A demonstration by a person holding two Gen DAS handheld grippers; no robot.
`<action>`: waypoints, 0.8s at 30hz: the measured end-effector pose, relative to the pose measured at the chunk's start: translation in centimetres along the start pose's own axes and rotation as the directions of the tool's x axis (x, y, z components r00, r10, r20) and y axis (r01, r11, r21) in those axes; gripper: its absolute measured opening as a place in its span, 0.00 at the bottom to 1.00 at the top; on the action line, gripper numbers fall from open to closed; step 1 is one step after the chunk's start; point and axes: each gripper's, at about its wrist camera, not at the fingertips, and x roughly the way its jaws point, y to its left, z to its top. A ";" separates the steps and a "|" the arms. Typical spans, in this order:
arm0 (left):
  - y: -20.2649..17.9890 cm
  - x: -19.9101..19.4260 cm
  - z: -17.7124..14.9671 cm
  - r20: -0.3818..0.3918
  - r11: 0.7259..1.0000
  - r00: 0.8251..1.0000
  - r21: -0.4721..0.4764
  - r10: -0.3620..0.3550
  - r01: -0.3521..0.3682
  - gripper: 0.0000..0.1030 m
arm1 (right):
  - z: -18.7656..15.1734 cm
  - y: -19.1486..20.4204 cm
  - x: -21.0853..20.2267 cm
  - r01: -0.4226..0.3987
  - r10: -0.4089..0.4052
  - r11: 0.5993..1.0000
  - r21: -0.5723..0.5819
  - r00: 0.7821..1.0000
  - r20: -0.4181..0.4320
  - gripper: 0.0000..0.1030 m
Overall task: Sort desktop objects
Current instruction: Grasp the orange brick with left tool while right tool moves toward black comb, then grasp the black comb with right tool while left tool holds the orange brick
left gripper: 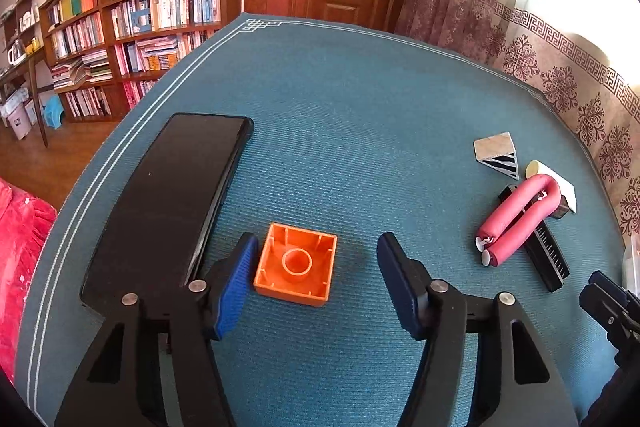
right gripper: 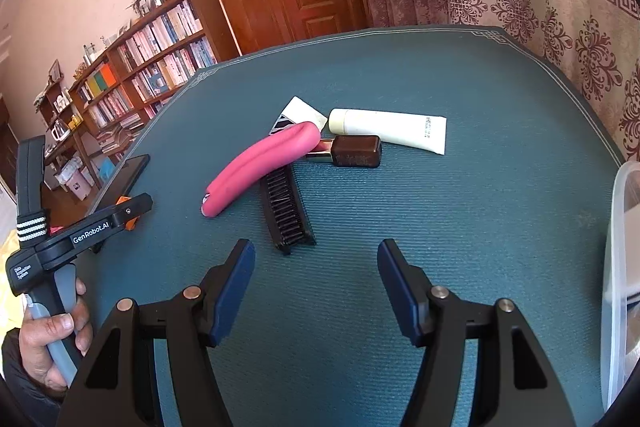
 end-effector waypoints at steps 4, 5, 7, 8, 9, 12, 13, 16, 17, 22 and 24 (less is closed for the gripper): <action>-0.2 0.1 0.1 0.004 1.000 1.000 0.009 0.008 -0.008 0.51 | 0.1 0.2 0.2 -0.001 0.000 1.000 -0.008 1.000 -0.007 0.66; -0.2 0.1 0.1 0.005 1.000 1.000 0.009 0.010 -0.010 0.43 | 0.1 0.3 0.3 -0.001 0.001 1.000 -0.011 1.000 -0.008 0.66; -0.2 0.1 0.1 0.007 1.000 1.000 0.013 0.004 -0.004 0.34 | 0.2 0.5 0.3 -0.003 0.003 1.000 -0.019 1.000 -0.009 0.66; -0.3 0.0 0.1 0.009 1.000 1.000 0.017 -0.002 0.002 0.34 | 0.3 0.5 0.3 -0.004 0.004 1.000 -0.022 1.000 -0.008 0.66; -0.4 0.0 0.0 0.010 1.000 1.000 0.022 -0.009 0.009 0.34 | 0.3 0.6 0.4 -0.006 0.006 1.000 -0.023 1.000 -0.009 0.66; -1.1 -0.2 -0.3 0.012 0.999 0.999 0.044 -0.031 0.031 0.34 | 0.5 0.5 0.7 -0.014 0.014 1.000 -0.019 1.000 -0.017 0.66; -1.3 -0.3 -0.3 0.012 0.998 0.999 0.052 -0.039 0.038 0.34 | 0.5 0.5 0.9 -0.017 0.017 1.000 -0.016 1.000 -0.020 0.66; -2.3 -0.4 -0.5 0.010 0.995 0.998 0.076 -0.058 0.057 0.34 | 0.8 0.4 1.2 -0.013 0.013 1.000 -0.013 1.000 -0.025 0.66; -2.6 -0.5 -0.6 0.010 0.995 0.998 0.081 -0.065 0.064 0.34 | 0.9 0.5 1.4 -0.009 0.009 1.000 -0.017 1.000 -0.024 0.66; -4.0 -0.7 -0.7 0.008 0.991 0.996 0.102 -0.091 0.089 0.34 | 1.7 1.2 2.1 0.006 -0.007 0.998 -0.055 1.000 -0.023 0.57; -4.3 -0.7 -0.8 0.005 0.989 0.995 0.110 -0.096 0.095 0.34 | 2.0 1.4 2.7 0.005 -0.007 0.998 -0.063 0.999 -0.031 0.51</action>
